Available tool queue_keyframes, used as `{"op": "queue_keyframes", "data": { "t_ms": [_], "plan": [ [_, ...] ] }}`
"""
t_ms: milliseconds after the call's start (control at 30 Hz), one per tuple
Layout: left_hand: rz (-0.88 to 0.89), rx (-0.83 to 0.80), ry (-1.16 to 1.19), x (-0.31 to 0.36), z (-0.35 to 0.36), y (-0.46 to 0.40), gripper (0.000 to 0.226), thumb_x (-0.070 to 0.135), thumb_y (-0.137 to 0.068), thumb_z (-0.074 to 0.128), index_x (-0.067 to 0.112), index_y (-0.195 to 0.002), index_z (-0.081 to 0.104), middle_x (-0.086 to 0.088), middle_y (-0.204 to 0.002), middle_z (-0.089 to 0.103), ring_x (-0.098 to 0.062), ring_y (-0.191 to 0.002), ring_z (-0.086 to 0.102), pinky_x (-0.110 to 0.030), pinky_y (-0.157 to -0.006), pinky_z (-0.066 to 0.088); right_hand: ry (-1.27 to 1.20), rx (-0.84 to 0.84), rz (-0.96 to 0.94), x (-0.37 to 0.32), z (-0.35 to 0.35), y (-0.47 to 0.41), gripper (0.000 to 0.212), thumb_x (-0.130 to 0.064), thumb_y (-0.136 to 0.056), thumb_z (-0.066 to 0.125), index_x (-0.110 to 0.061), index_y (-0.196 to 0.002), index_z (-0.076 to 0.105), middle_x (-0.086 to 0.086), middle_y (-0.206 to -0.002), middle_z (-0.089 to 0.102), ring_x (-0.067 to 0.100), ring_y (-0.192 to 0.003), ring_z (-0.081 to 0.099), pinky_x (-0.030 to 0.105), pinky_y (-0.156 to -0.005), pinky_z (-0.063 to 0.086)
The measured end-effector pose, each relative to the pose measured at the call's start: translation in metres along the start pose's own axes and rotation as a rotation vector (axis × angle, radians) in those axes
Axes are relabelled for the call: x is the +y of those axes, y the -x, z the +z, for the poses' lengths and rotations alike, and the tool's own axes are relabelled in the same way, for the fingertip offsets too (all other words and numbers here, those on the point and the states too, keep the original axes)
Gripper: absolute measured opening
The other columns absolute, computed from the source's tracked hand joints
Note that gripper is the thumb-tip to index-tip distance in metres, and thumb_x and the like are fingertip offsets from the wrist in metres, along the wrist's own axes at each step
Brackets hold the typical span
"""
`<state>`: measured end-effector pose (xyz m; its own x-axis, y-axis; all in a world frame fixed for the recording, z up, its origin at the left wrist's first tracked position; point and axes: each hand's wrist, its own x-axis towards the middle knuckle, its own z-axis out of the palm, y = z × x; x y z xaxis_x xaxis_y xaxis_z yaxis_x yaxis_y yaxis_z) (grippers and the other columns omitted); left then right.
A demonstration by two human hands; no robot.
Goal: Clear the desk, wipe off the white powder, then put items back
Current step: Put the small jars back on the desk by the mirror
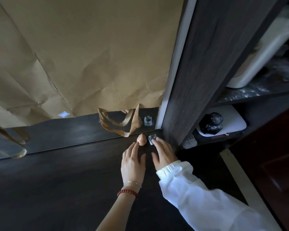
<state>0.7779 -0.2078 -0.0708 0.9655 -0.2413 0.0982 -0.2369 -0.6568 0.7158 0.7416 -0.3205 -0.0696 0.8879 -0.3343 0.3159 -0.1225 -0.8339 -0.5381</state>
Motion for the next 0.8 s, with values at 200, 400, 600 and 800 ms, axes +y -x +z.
{"op": "queue_keyframes", "data": {
  "t_ms": [200,400,600,800],
  "plan": [
    [0.247,0.117,0.07,0.054,0.0,0.041,0.03,0.018,-0.081,0.057,0.01,-0.109,0.06,-0.006,-0.105,0.064,-0.017,-0.098,0.053,-0.027,-0.086,0.045,-0.064,0.127,-0.092,0.03,-0.088,0.041,0.028,-0.017,-0.081,0.044,-0.011,-0.104,0.058,0.01,-0.101,0.065,0.014,-0.098,0.052,0.022,-0.086,0.042],
    [0.393,0.056,0.129,0.138,0.027,0.044,0.03,0.021,-0.079,0.042,0.019,-0.106,0.054,-0.004,-0.1,0.063,-0.013,-0.092,0.053,-0.025,-0.08,0.045,-0.124,0.294,0.038,0.076,-0.158,0.011,0.029,-0.024,-0.074,0.054,-0.016,-0.102,0.05,0.015,-0.094,0.062,0.016,-0.09,0.052,0.033,-0.075,0.045],
    [0.321,0.015,0.017,0.162,0.05,0.038,0.031,0.015,-0.079,0.051,0.012,-0.109,0.059,-0.006,-0.102,0.063,-0.024,-0.094,0.059,-0.029,-0.081,0.048,0.142,-0.172,0.189,0.088,-0.181,-0.056,0.087,-0.028,-0.071,0.074,-0.016,-0.141,0.023,0.006,-0.145,0.032,0.027,-0.132,0.025,0.039,-0.104,0.024],
    [0.34,-0.101,-0.4,0.155,0.081,0.03,0.055,0.011,-0.046,0.08,0.002,-0.098,0.066,-0.012,-0.092,0.068,-0.028,-0.083,0.067,-0.031,-0.069,0.056,0.082,-0.243,0.125,0.103,-0.175,-0.07,0.069,-0.028,-0.069,0.075,-0.011,-0.127,0.042,0.008,-0.128,0.05,0.027,-0.122,0.04,0.032,-0.098,0.028]
  ]
}}
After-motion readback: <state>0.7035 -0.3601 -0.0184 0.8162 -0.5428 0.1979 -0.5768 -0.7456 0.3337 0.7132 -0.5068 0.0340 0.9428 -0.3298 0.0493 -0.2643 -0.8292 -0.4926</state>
